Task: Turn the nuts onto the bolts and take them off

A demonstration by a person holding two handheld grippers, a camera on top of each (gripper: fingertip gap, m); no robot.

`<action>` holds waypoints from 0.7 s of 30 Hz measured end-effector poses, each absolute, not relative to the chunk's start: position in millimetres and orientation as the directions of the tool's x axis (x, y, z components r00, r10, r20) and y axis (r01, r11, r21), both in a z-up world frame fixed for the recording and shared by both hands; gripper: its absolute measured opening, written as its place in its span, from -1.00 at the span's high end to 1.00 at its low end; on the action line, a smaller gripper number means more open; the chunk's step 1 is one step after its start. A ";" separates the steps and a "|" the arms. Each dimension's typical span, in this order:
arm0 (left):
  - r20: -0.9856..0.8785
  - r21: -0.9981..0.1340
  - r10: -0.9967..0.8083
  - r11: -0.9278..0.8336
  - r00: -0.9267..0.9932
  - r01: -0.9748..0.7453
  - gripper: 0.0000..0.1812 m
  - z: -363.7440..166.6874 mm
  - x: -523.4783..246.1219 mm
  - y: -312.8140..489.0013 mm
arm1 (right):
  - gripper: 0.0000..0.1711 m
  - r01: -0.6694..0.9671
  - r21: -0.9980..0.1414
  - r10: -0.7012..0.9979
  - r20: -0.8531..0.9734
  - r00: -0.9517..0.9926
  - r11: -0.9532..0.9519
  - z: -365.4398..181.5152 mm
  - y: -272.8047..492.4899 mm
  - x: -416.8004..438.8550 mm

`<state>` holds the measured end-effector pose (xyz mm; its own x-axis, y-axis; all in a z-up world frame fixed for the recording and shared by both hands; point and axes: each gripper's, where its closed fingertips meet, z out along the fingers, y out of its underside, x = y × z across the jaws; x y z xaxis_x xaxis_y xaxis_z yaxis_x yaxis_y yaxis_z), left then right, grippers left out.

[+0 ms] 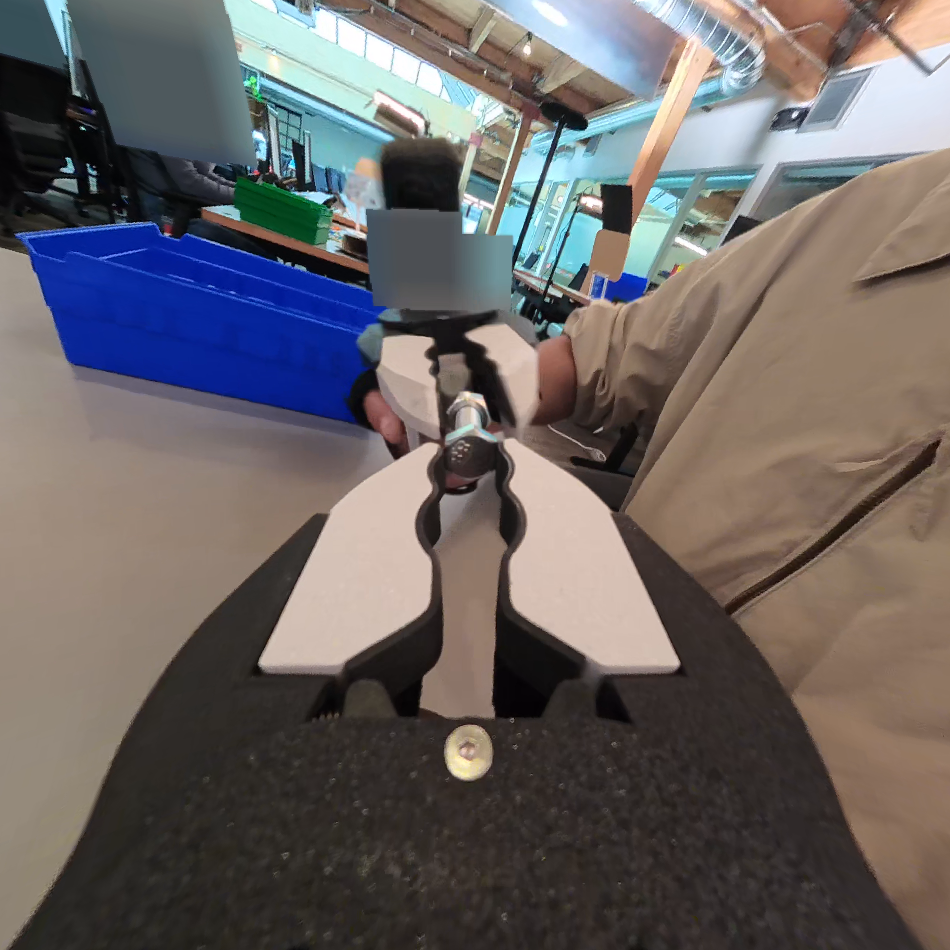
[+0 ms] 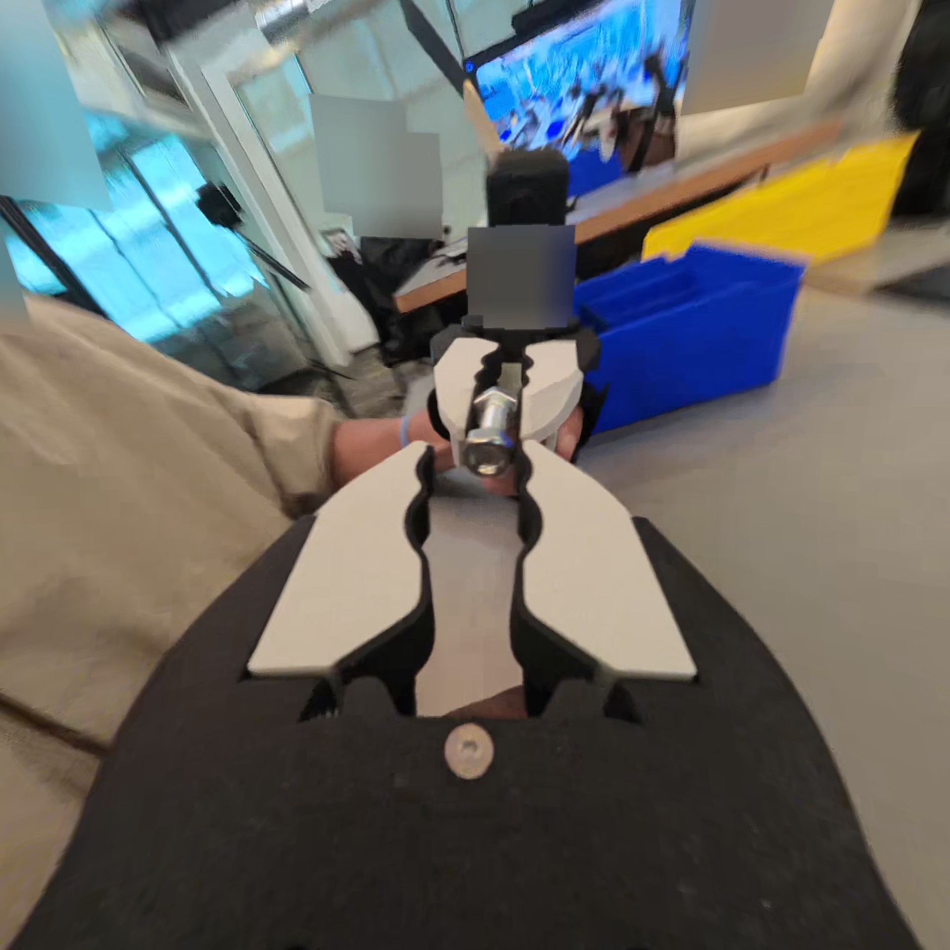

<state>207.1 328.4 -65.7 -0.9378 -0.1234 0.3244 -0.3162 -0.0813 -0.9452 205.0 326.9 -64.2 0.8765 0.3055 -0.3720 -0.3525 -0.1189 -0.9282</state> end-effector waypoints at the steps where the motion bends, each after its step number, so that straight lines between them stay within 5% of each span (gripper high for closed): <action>1: 0.327 -0.944 -0.129 -0.087 -0.936 -0.318 0.81 -65.4 208.7 329.8 | 0.55 -0.198 -0.978 0.271 -0.208 0.940 -0.065 -63.1 324.9 203.3; 3: 0.337 -0.940 -0.121 -0.098 -0.934 -0.326 0.81 -63.9 209.0 333.0 | 0.52 0.241 -0.970 0.143 0.234 0.962 -0.029 -63.4 321.6 204.7; 6: 0.364 -0.927 -0.083 -0.124 -0.928 -0.353 0.81 -60.3 207.7 334.9 | 0.50 0.759 -0.638 0.012 0.764 0.645 -0.132 -65.2 321.8 210.9; 9: 0.382 -0.920 -0.052 -0.117 -0.923 -0.374 0.81 -62.1 204.6 333.0 | 0.54 0.959 -0.209 0.014 0.976 0.216 -0.190 -65.3 324.6 211.9; 12: 0.386 -0.919 -0.033 -0.101 -0.922 -0.381 0.81 -64.6 201.3 329.8 | 0.56 0.984 0.007 0.078 0.997 0.007 -0.176 -69.4 328.4 208.9; 18: 0.393 -0.917 -0.009 -0.080 -0.919 -0.391 0.81 -68.0 197.1 325.3 | 0.79 0.991 0.070 0.125 0.991 -0.055 -0.117 -72.3 328.9 204.7; 21: 0.384 -0.920 -0.028 -0.094 -0.923 -0.380 0.81 -66.1 199.8 327.1 | 0.79 0.981 -0.135 0.128 0.980 0.153 -0.142 -71.3 330.7 208.3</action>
<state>199.8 327.1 -66.1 -0.9228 -0.0276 0.3843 -0.3804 -0.0938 -0.9201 208.3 330.7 -71.3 0.1534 0.1280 0.9798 0.9806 -0.1421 -0.1349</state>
